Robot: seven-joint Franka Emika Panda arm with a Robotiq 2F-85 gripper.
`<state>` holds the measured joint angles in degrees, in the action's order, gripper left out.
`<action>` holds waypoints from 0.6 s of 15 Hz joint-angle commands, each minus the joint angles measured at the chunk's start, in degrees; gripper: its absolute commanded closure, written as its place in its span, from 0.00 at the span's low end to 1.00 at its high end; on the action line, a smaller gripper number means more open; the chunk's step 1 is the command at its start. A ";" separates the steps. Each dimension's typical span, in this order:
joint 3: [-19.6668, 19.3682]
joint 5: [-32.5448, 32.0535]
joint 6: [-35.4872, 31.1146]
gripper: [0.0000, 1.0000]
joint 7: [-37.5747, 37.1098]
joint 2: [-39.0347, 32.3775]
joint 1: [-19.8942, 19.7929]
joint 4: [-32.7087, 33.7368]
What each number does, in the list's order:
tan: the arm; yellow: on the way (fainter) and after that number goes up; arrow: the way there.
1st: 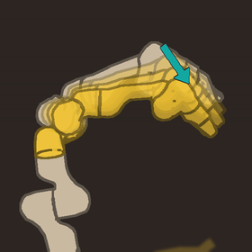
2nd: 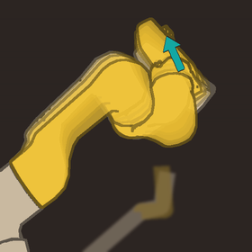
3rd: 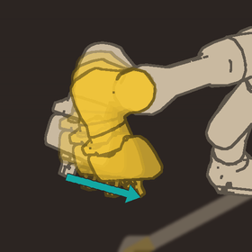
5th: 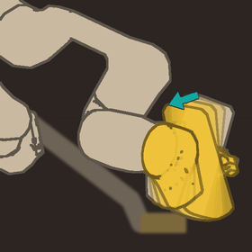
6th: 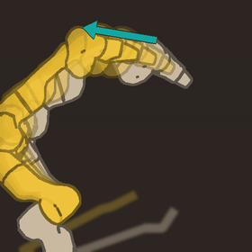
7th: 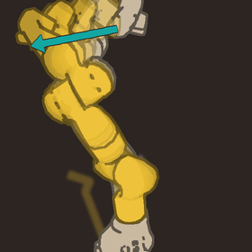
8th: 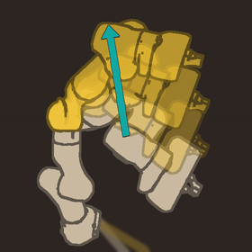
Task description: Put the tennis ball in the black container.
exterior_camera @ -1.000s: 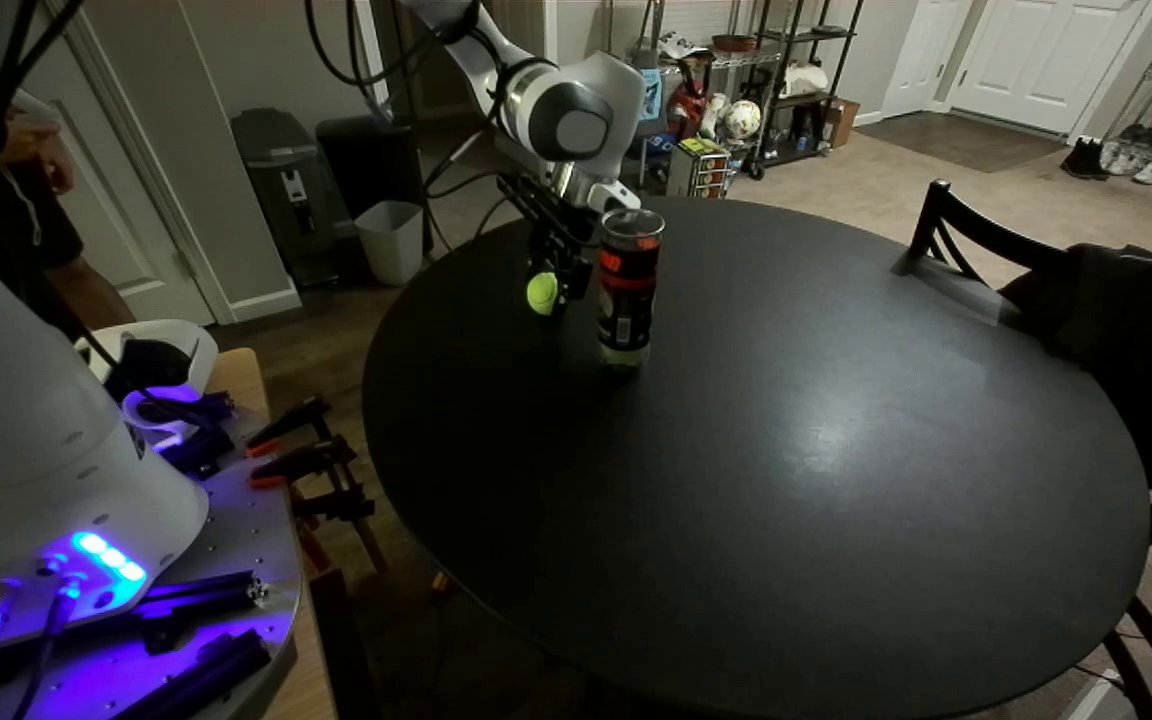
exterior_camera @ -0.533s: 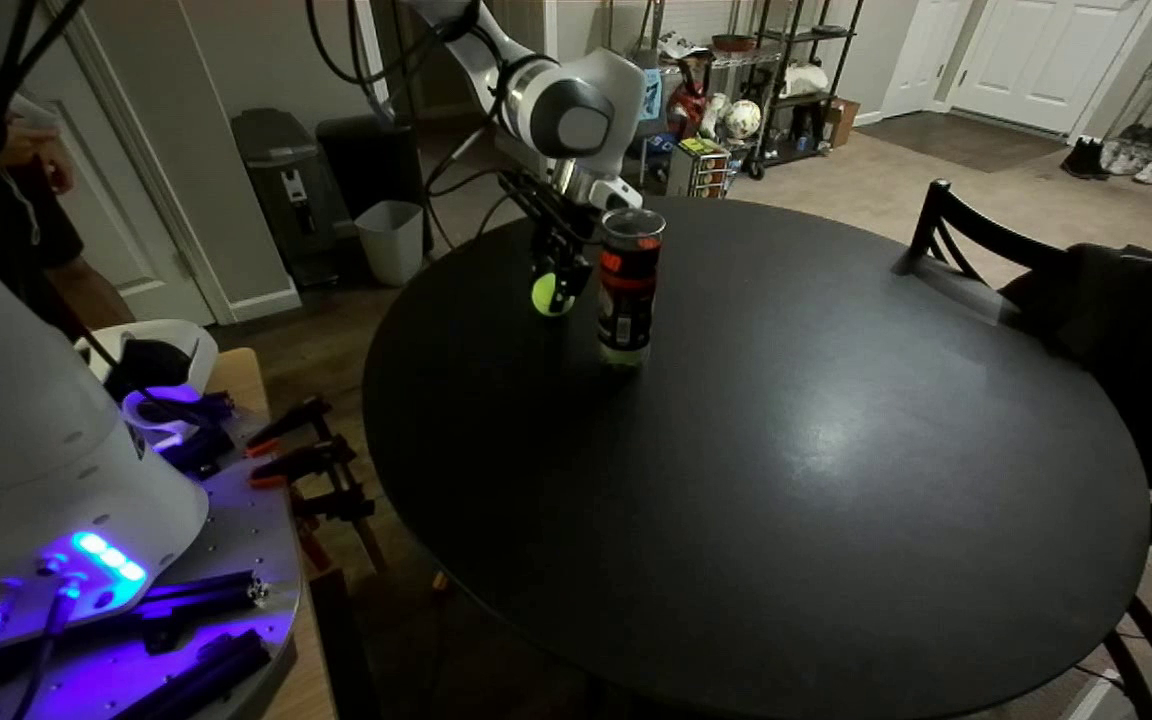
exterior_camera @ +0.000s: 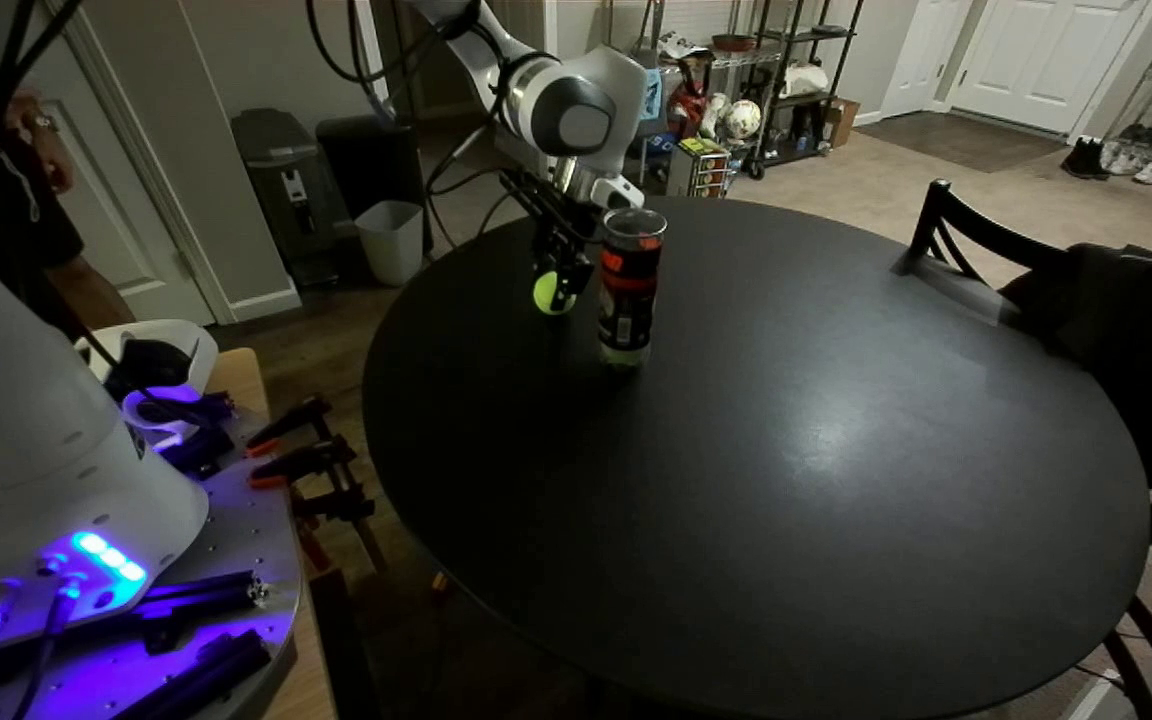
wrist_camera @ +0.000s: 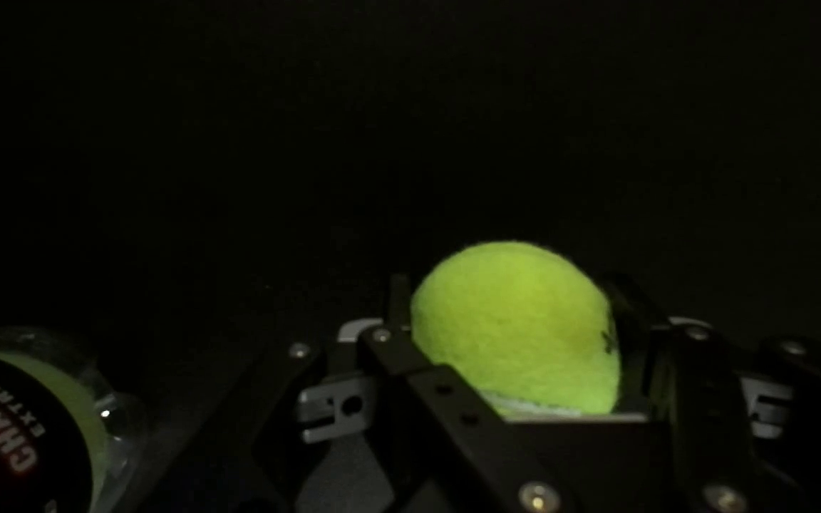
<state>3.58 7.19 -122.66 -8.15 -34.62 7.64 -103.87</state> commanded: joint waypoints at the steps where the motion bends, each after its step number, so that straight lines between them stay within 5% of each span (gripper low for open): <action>1: 0.32 -1.05 -0.38 0.59 0.07 4.22 0.42 -2.65; 9: 0.67 -6.16 -1.77 0.59 -3.19 15.33 4.93 -8.70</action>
<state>4.22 3.95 -122.90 -8.77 -25.43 11.67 -107.29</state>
